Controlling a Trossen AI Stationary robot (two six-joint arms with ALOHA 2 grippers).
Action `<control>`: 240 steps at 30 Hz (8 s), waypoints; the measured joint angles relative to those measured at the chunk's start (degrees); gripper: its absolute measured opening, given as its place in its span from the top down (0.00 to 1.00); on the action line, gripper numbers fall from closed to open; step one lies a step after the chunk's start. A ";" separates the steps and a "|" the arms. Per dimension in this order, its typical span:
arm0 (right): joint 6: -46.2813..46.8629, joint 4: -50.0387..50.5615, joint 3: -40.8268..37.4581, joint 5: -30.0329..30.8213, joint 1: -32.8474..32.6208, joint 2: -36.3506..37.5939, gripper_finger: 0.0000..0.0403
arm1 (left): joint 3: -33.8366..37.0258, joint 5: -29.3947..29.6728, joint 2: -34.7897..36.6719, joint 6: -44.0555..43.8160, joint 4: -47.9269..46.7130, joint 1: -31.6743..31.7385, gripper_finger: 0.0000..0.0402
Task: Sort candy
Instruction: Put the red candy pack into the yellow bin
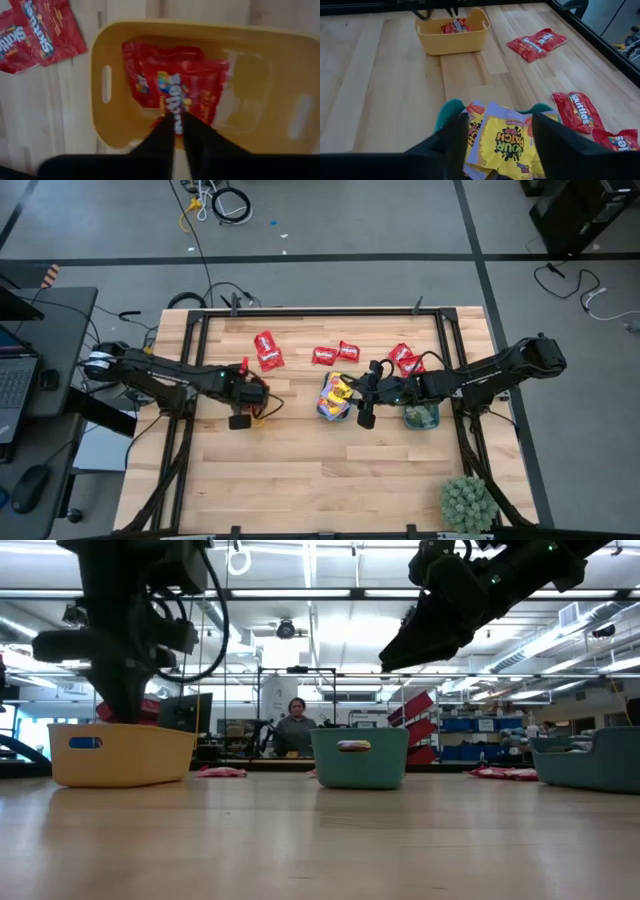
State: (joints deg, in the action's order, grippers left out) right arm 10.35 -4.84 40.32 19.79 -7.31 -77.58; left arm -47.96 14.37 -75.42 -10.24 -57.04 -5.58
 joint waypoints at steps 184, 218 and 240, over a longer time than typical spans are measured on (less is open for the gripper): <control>-8.12 -9.50 0.02 -1.73 -4.55 13.88 0.45 | 1.30 25.07 10.62 -13.78 15.37 -13.43 1.00; -7.52 -9.10 0.02 -1.77 -4.53 13.86 0.45 | -0.93 16.10 -4.22 -18.52 5.98 -13.62 0.66; -7.32 -5.27 0.00 -1.84 -4.51 13.62 0.76 | 8.19 9.26 3.13 -17.77 21.95 -8.66 0.99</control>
State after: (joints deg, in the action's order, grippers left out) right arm 3.03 -10.11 40.32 17.96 -11.82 -63.96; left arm -39.77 23.63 -72.28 -28.01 -35.10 -14.23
